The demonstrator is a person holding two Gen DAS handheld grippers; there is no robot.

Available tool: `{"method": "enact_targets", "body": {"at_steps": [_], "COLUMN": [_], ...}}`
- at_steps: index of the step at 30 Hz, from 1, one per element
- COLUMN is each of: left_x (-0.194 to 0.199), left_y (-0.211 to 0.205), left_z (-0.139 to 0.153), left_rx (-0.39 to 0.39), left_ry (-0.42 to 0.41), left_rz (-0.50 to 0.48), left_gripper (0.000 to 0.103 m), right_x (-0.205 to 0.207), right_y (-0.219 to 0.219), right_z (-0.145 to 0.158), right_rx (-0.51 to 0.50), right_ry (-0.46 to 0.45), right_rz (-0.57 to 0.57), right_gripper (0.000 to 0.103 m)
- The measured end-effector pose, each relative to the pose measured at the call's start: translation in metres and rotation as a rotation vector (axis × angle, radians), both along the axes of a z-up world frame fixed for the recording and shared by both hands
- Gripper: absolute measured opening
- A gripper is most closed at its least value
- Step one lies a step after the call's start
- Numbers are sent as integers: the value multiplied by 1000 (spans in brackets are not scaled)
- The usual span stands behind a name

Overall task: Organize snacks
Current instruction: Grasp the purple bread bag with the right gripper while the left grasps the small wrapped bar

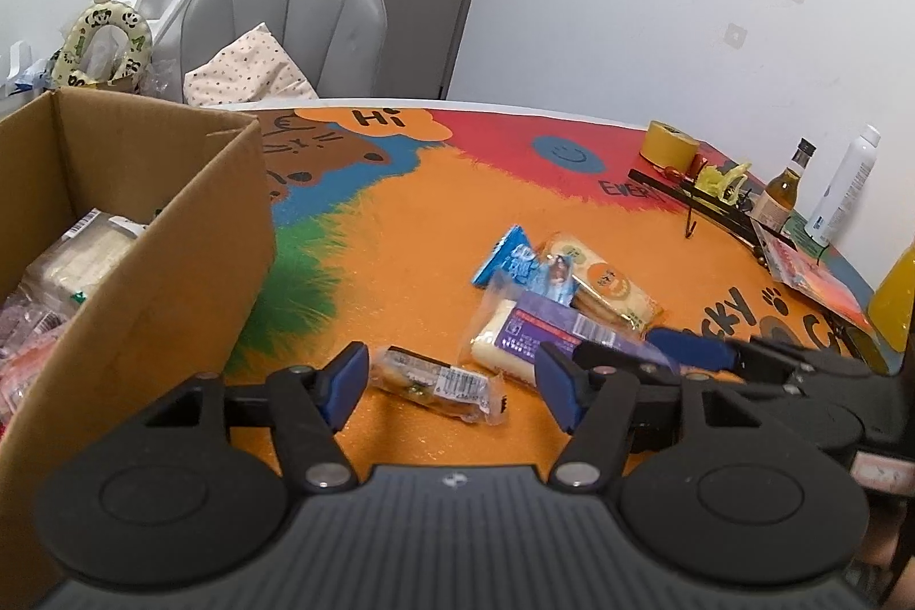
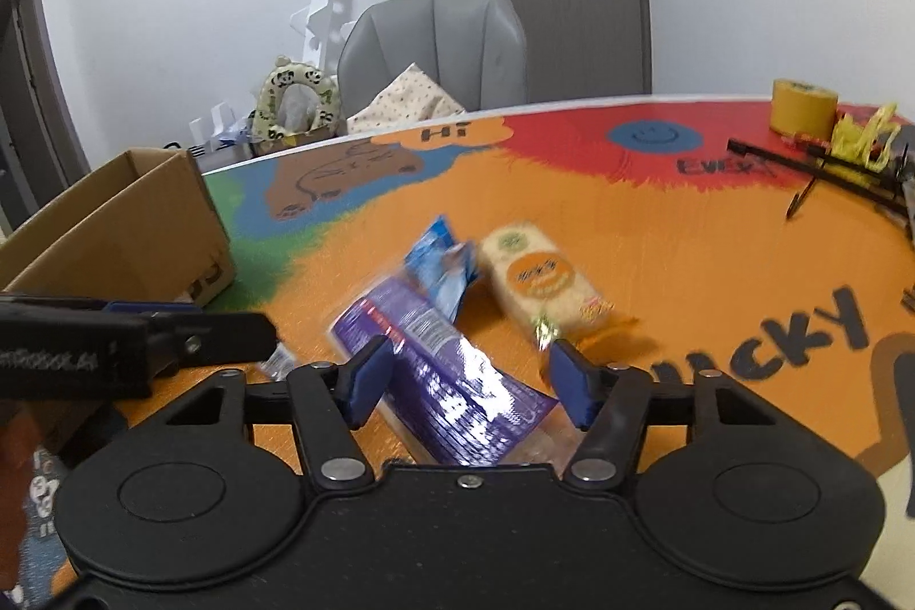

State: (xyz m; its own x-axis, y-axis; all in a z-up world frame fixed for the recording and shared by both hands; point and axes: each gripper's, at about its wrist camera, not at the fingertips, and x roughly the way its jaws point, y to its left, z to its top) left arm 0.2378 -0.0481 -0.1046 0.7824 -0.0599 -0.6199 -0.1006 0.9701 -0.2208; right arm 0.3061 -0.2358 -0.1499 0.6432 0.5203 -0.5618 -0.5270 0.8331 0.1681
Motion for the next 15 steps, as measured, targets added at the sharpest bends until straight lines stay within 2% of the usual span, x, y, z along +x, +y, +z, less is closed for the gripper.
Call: {"method": "enact_targets", "body": {"at_steps": [6,11,15], "left_x": [2,2,5], "left_y": [-1,-4,-6], "left_z": [-2,-6,-11], "left_rx": [1,11,25], "left_ry": [4,3,11], "left_rz": [-2,-3,7], "left_gripper": [64,64,64], "right_x": [-14,-26,-34], "right_y": [-2,-9,-17], "right_z": [-1,-1,0], "right_rx": [-3,15,33], "right_ry": [1,21,43], "right_rz": [-18,-25,-50], "right_gripper": [49,36,34]}}
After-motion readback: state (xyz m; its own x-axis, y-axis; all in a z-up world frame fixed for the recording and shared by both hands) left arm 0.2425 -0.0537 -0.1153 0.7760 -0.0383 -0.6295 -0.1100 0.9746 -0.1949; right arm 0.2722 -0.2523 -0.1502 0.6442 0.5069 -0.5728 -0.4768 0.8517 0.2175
